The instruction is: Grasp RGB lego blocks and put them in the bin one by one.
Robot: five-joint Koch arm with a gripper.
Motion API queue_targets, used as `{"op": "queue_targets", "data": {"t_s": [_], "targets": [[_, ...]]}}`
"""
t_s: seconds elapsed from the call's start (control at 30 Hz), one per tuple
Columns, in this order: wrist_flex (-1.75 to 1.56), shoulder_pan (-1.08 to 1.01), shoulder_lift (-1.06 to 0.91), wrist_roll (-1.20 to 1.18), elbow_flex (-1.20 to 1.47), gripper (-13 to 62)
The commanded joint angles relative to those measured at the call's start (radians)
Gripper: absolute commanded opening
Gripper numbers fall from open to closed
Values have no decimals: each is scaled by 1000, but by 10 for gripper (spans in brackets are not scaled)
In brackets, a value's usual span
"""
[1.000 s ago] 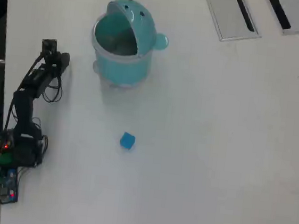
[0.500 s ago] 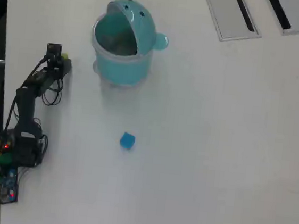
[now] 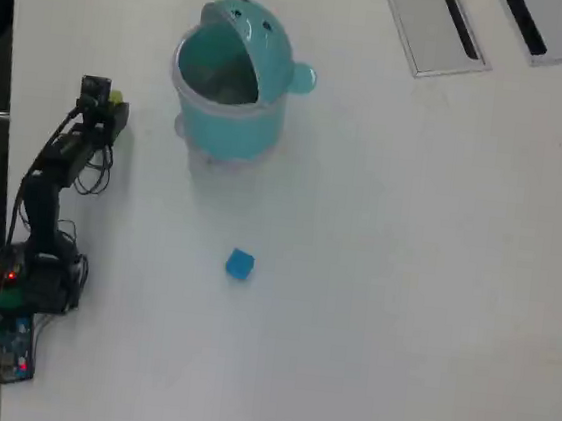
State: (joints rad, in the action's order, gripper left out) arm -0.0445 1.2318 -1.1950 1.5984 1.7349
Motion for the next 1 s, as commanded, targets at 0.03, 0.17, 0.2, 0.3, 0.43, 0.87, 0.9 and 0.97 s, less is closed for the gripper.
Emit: {"op": "queue_targets", "data": {"t_s": [0.03,0.17,0.2,0.3,0.43,0.87,0.9,0.97], "targets": [[-49,-18,-138,-6,-14,148],[-49,-58,-230,-6,18,148],[-49,-71,-252,-6,26,148],[-46,-101,-316,-6,54,147],[-46,-127,-382,-6,74,147],[32,-202,-586,-8,25,147],[34,-206,-591,-9,15,147],[44,-215,-601,-11,-9,147]]}}
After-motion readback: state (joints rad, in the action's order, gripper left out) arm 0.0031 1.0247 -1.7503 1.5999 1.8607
